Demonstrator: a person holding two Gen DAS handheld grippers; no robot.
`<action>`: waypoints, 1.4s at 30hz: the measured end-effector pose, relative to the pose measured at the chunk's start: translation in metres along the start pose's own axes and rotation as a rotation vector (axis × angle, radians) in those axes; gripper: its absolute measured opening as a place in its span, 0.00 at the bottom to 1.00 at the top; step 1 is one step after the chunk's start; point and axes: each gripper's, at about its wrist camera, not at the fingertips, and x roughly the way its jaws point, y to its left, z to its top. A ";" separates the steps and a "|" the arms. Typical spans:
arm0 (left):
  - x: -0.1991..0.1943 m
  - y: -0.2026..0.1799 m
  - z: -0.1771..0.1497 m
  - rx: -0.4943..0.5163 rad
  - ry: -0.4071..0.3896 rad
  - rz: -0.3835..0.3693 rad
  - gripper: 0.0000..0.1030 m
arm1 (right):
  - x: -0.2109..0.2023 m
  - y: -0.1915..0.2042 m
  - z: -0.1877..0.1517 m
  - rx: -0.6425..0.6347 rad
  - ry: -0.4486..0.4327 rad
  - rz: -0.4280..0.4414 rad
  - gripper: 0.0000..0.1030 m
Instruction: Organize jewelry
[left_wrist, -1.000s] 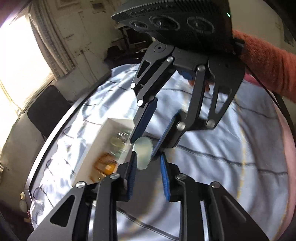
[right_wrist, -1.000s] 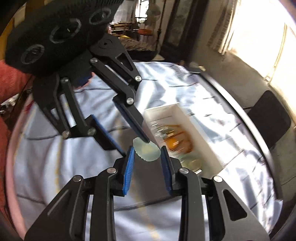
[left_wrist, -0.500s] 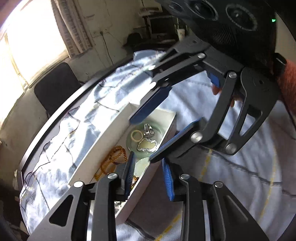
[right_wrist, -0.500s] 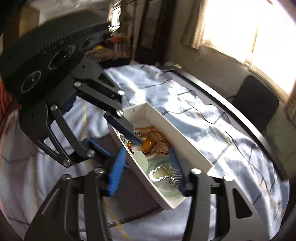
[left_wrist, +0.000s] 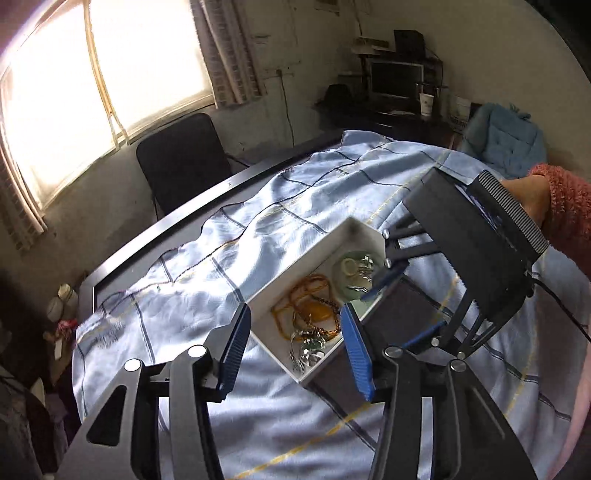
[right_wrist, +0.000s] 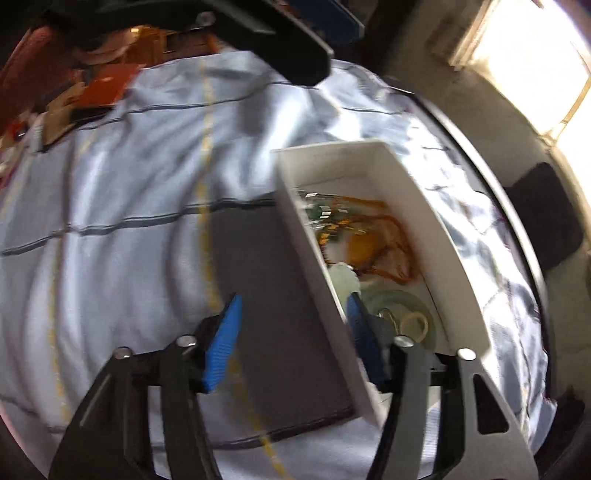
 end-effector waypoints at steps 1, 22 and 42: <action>-0.004 0.001 -0.003 -0.008 -0.007 -0.007 0.49 | -0.004 0.003 -0.001 0.001 0.002 0.018 0.43; -0.003 -0.016 -0.031 -0.029 0.002 -0.117 0.58 | 0.002 0.008 -0.022 -0.137 -0.034 0.165 0.22; -0.034 -0.069 -0.048 -0.298 -0.039 0.161 0.97 | -0.120 0.089 -0.051 0.611 -0.457 -0.248 0.96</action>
